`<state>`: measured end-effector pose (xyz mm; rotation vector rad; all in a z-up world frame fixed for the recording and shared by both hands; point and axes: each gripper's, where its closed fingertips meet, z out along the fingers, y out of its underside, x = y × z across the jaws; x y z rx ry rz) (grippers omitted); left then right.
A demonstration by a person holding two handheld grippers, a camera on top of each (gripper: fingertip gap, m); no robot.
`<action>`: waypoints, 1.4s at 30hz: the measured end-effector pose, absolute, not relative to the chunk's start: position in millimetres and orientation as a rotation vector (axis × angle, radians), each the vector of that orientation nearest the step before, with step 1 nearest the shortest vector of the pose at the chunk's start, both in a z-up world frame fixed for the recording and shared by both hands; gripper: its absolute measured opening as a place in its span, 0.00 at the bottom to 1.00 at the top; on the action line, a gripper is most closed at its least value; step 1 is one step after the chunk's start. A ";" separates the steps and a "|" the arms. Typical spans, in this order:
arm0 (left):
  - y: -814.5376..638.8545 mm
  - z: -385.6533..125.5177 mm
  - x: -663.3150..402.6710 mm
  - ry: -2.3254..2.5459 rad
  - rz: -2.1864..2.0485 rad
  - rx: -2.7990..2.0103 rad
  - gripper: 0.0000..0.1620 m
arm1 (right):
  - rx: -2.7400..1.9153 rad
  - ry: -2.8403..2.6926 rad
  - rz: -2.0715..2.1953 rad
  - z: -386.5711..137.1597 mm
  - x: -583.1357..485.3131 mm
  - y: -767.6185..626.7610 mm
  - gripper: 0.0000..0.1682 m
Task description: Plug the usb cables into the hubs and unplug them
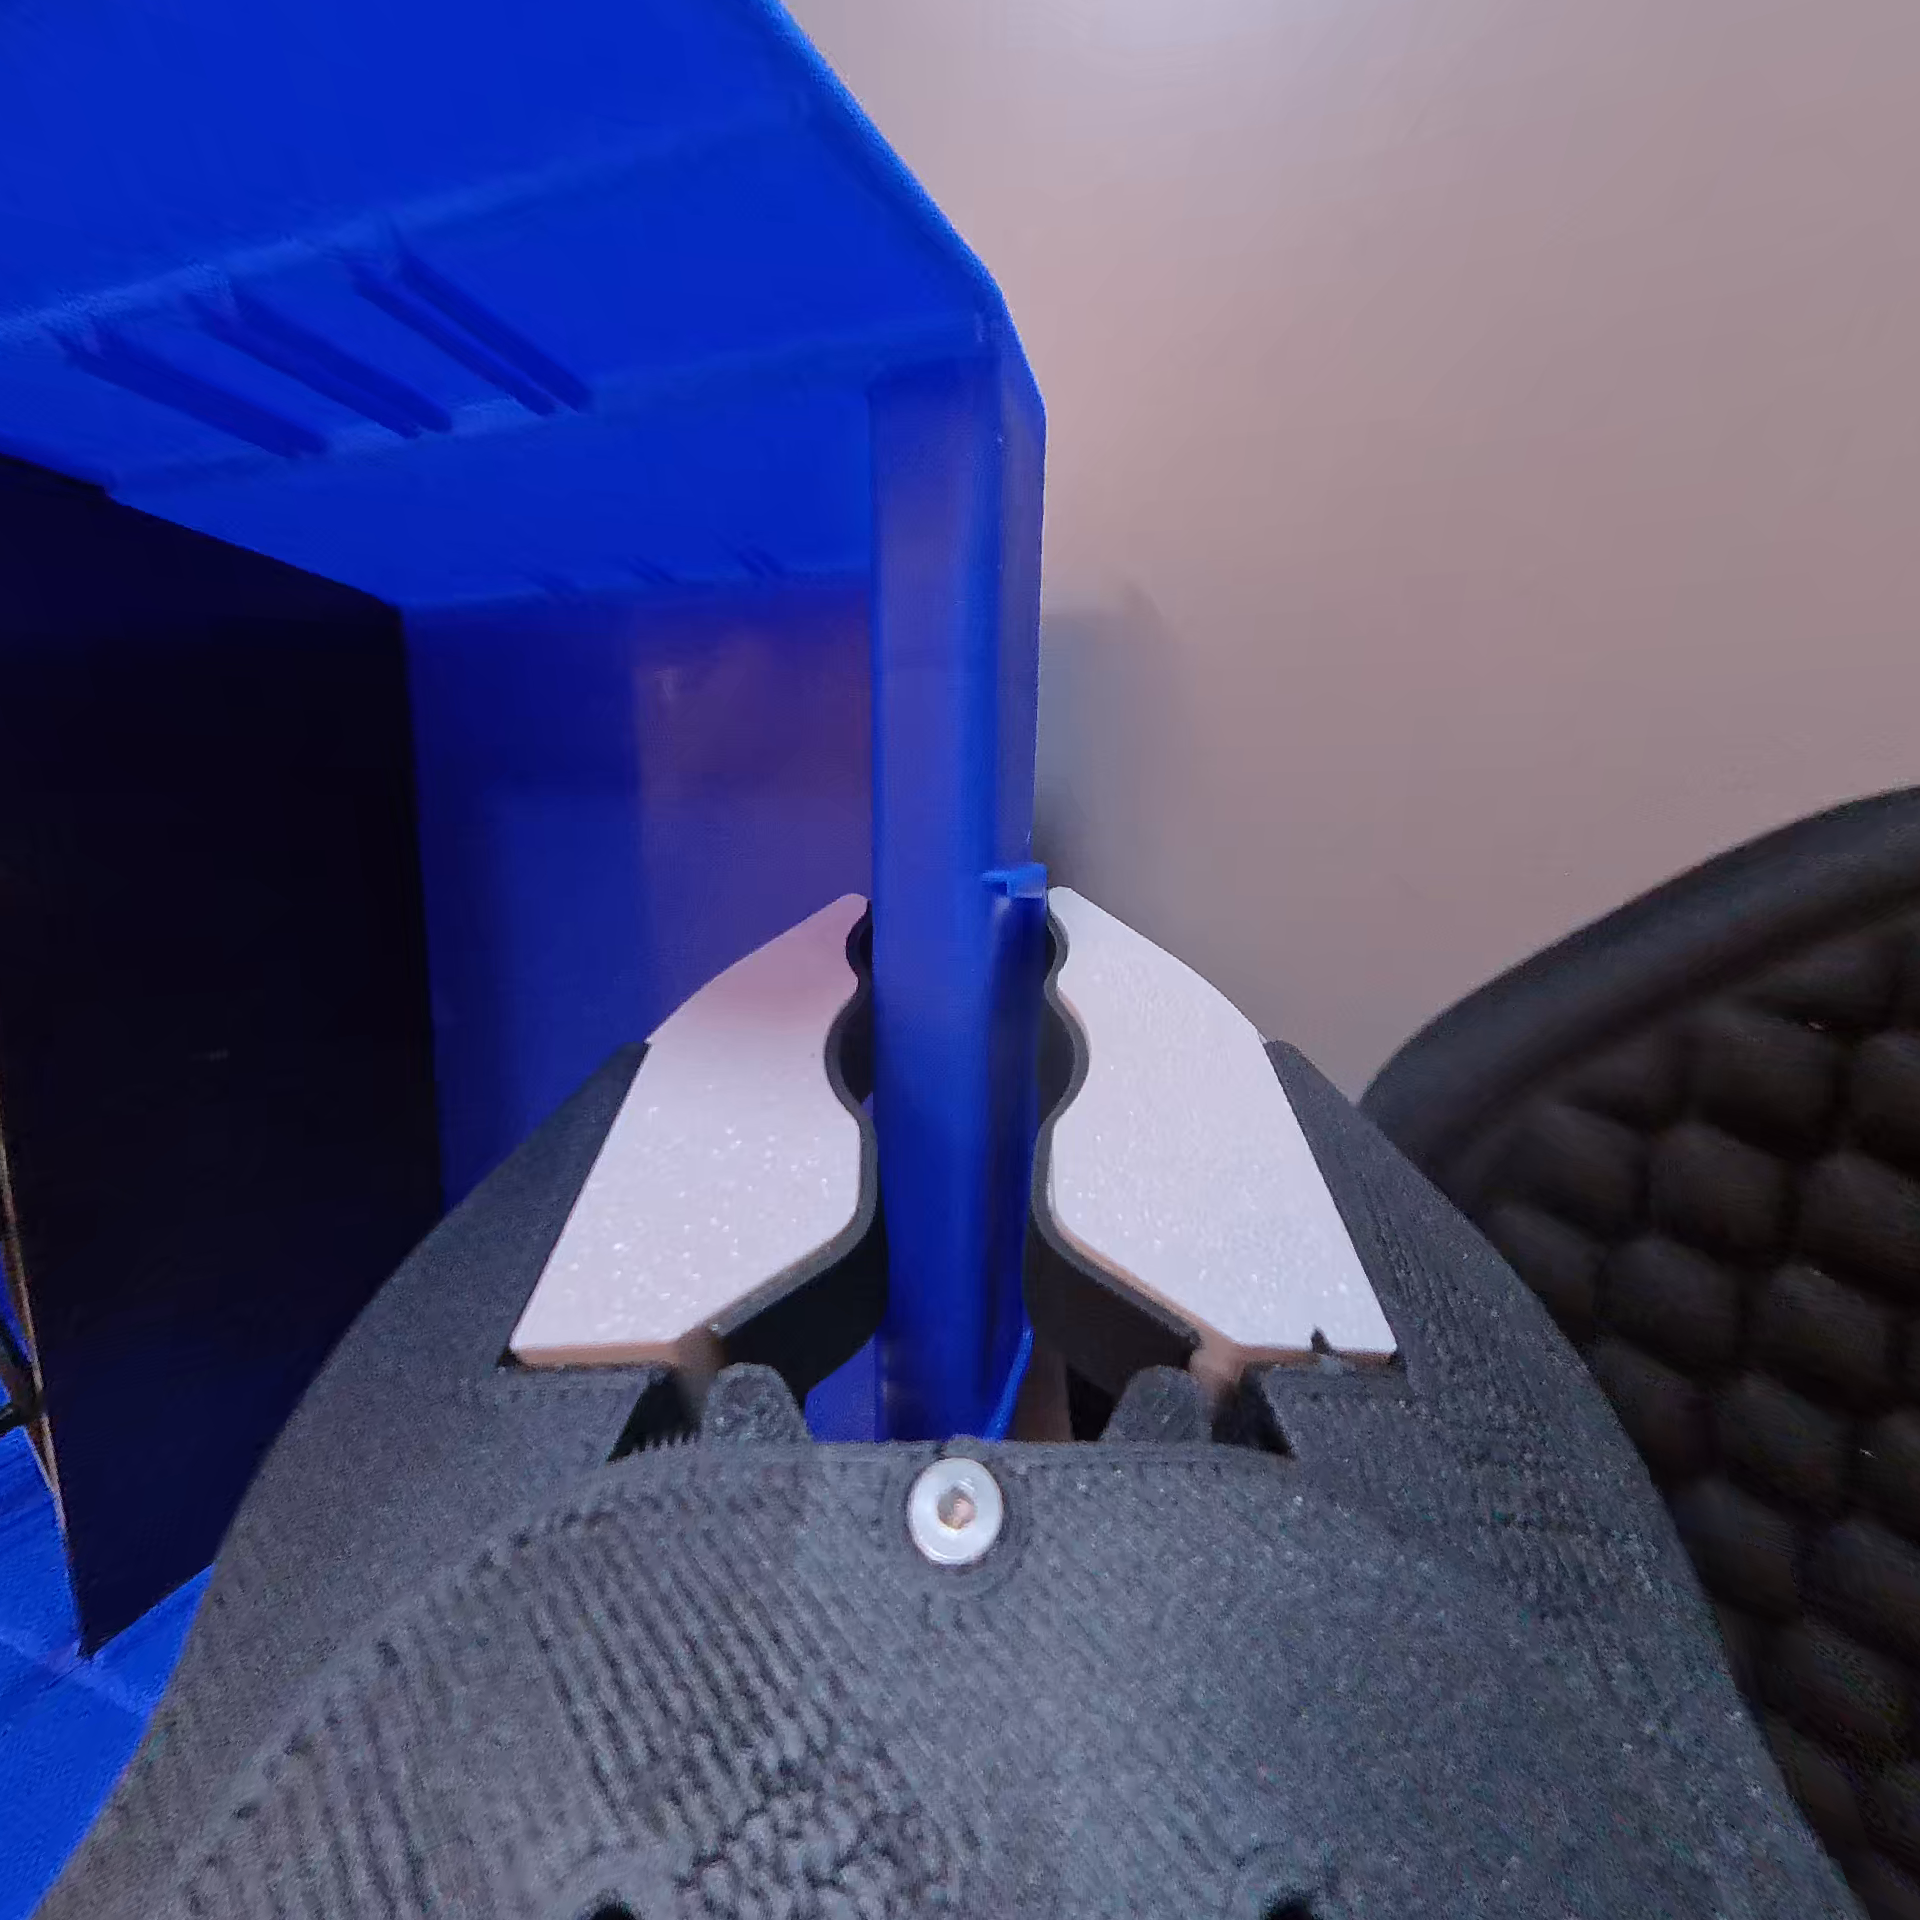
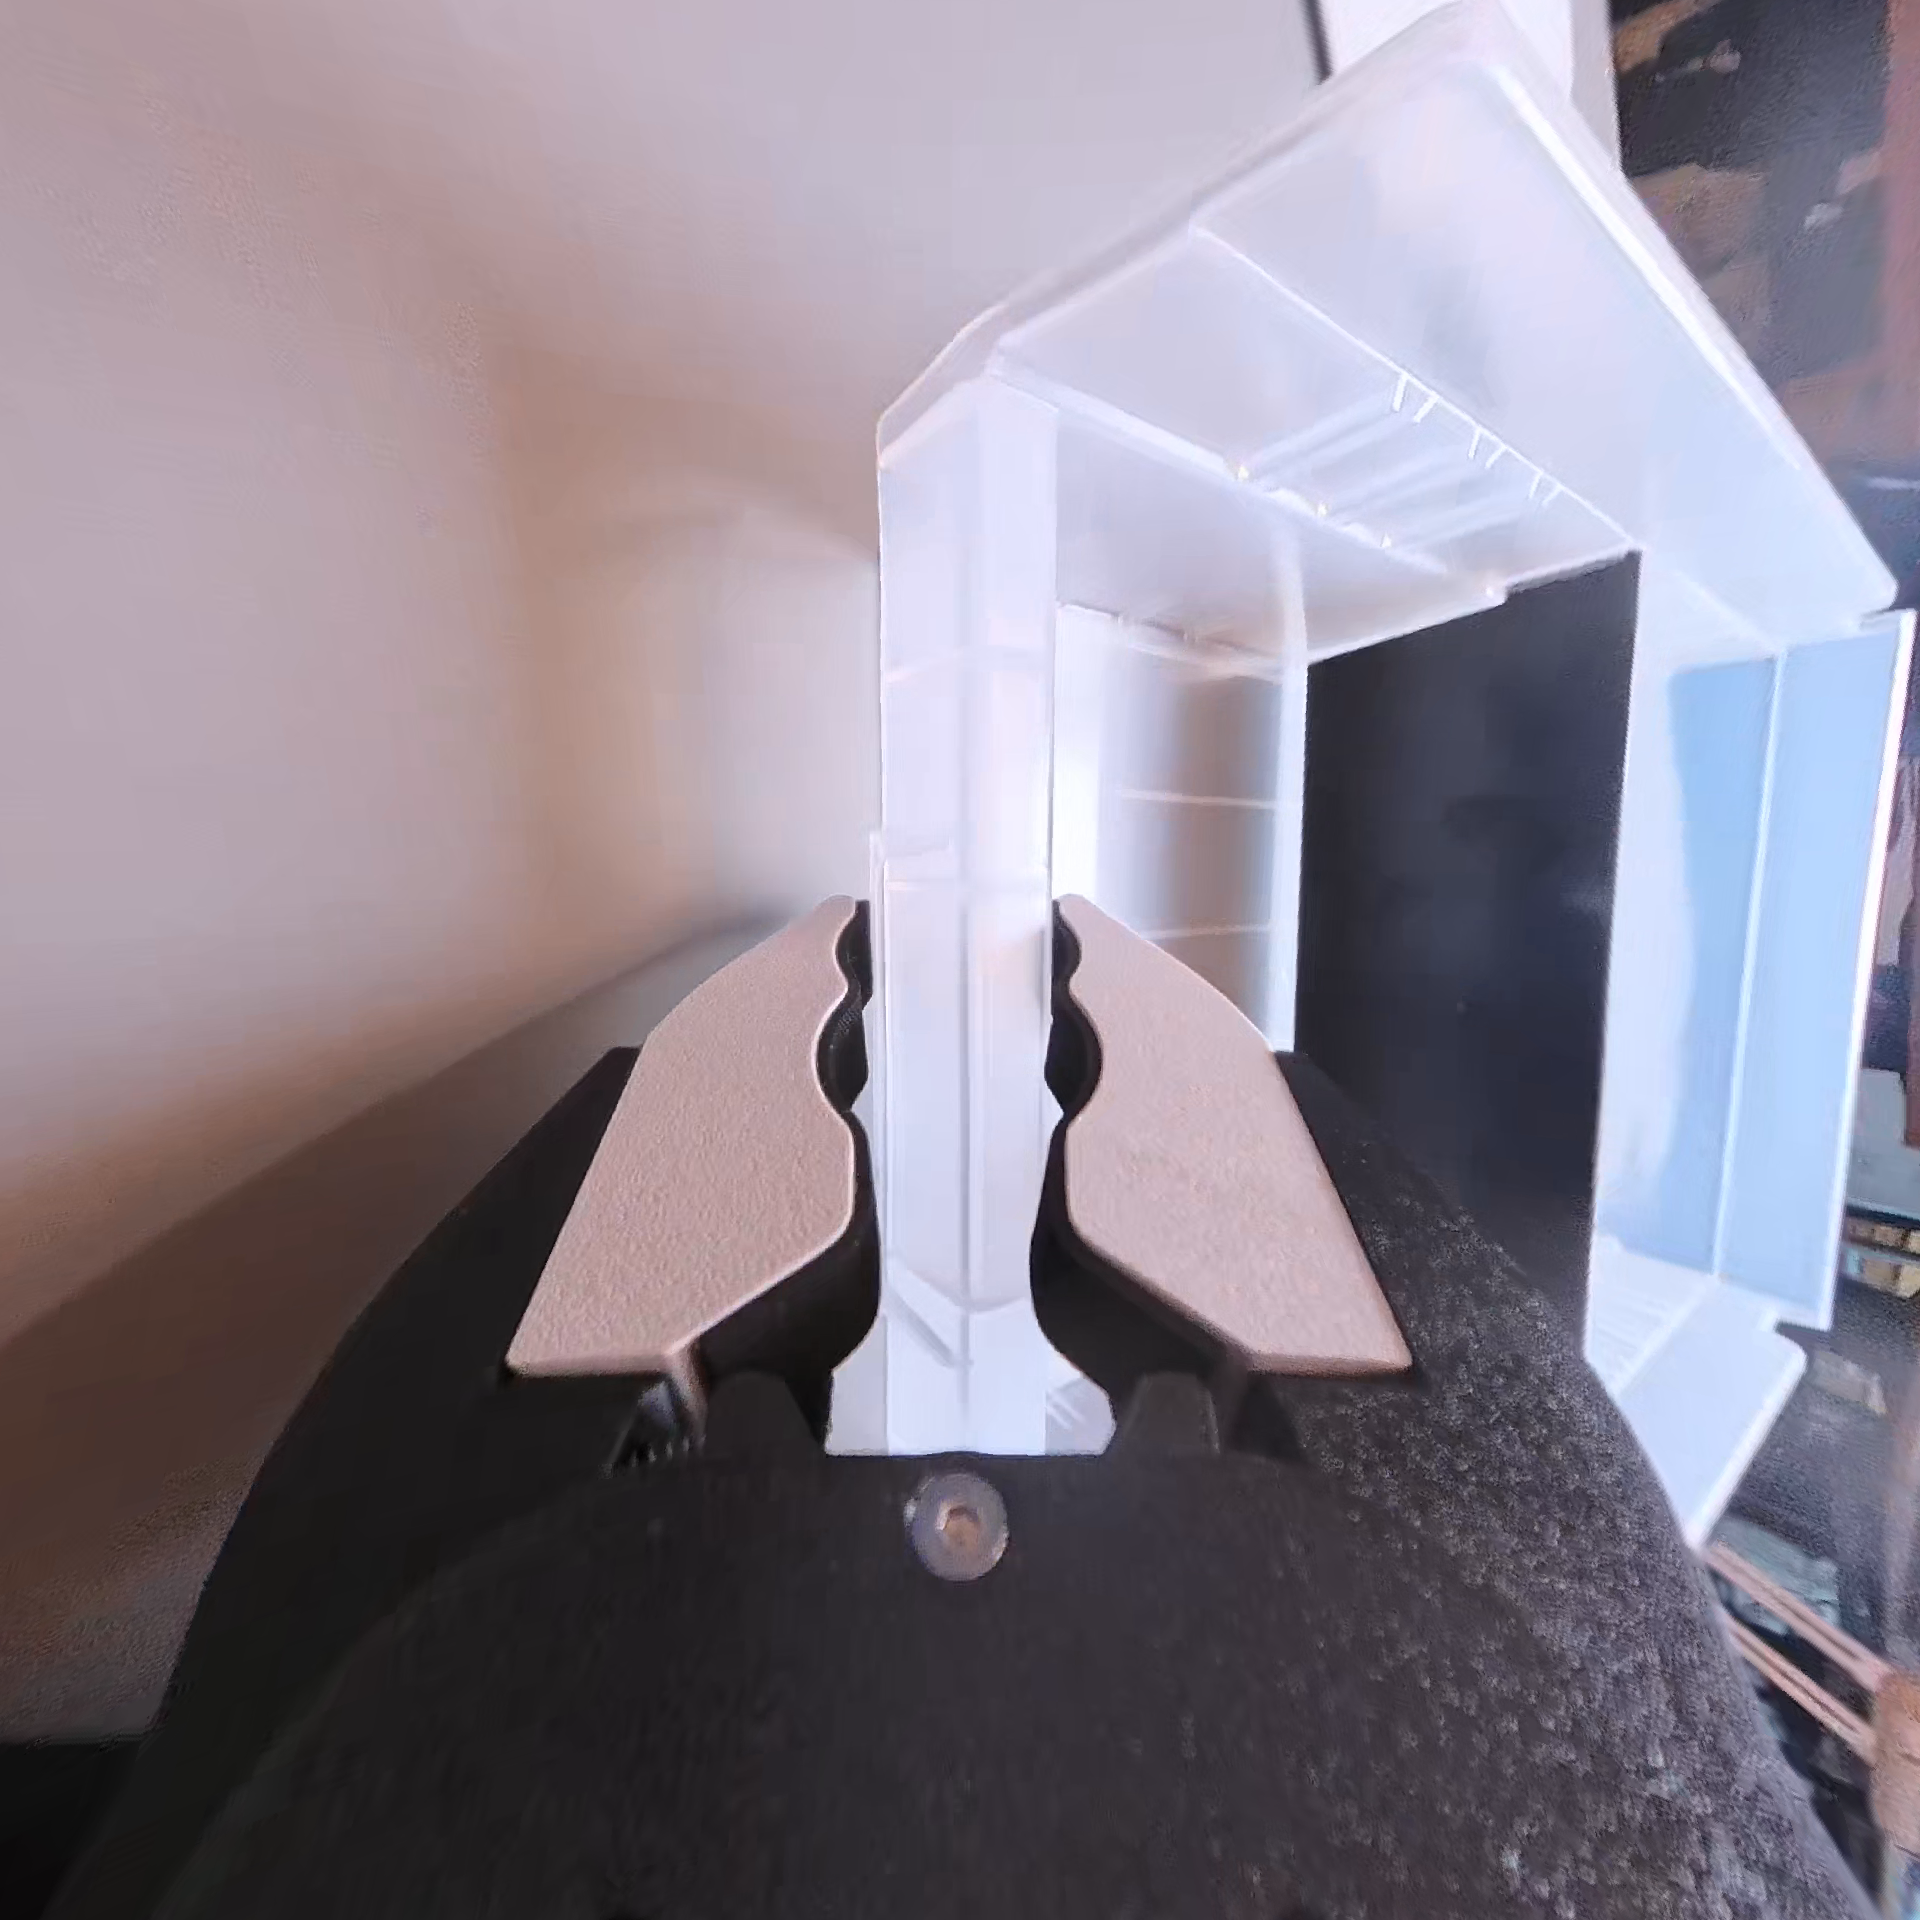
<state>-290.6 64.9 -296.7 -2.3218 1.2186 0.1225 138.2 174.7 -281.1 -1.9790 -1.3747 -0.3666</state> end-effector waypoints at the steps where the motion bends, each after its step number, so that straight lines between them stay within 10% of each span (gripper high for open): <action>1: 69.5 -296.6 -291.2 1.219 0.122 -2.321 0.17 | -1.984 -1.357 -0.376 -281.0 145.7 187.8 0.19; 42: 114.7 -221.2 -193.3 0.704 -0.128 -1.739 0.09 | -1.863 -0.740 0.211 -225.5 77.3 157.8 0.24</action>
